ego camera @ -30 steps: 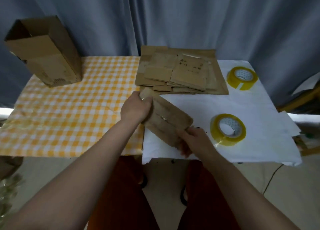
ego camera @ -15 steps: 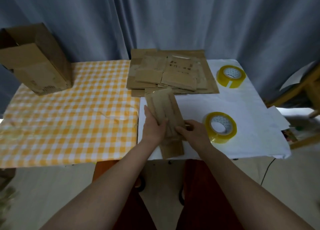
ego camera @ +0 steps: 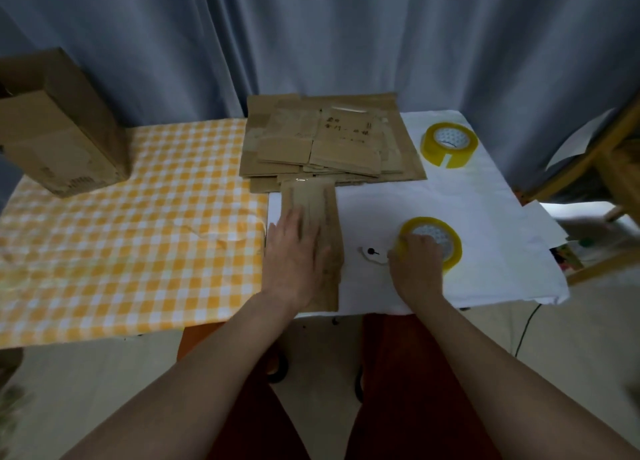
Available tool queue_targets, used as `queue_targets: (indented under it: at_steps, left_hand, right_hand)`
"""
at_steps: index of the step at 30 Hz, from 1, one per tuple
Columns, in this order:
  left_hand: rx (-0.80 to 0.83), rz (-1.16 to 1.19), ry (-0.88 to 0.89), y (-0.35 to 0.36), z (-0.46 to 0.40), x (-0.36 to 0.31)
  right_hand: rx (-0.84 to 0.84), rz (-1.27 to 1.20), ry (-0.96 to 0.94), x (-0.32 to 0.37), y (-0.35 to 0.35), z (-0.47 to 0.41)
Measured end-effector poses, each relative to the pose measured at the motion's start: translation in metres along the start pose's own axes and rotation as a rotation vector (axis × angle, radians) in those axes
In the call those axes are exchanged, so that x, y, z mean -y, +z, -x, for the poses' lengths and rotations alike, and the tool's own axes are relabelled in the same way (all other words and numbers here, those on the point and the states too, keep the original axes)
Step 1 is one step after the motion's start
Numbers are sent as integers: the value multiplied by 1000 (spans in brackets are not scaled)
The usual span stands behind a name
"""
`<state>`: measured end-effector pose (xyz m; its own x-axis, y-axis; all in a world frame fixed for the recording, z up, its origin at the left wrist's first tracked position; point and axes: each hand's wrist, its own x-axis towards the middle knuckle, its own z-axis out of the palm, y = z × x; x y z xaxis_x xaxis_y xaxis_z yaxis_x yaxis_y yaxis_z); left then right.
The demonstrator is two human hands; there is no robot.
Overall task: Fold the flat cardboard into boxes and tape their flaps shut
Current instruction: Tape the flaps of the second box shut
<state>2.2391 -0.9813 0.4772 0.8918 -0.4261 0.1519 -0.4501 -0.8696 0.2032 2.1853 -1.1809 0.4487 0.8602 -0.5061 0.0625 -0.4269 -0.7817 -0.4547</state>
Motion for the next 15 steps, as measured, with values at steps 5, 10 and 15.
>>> queue_targets:
  at_steps: [5, 10, 15]
  left_hand:
    - [185, -174, 67, 16, 15, -2]
    - [212, 54, 20, 0, 8, -4]
    - [63, 504, -47, -28, -7, -27]
  right_hand:
    - [121, 321, 84, -40, -3, -3]
    - [187, 43, -53, -52, -21, -11]
    - [224, -345, -252, -20, -52, -3]
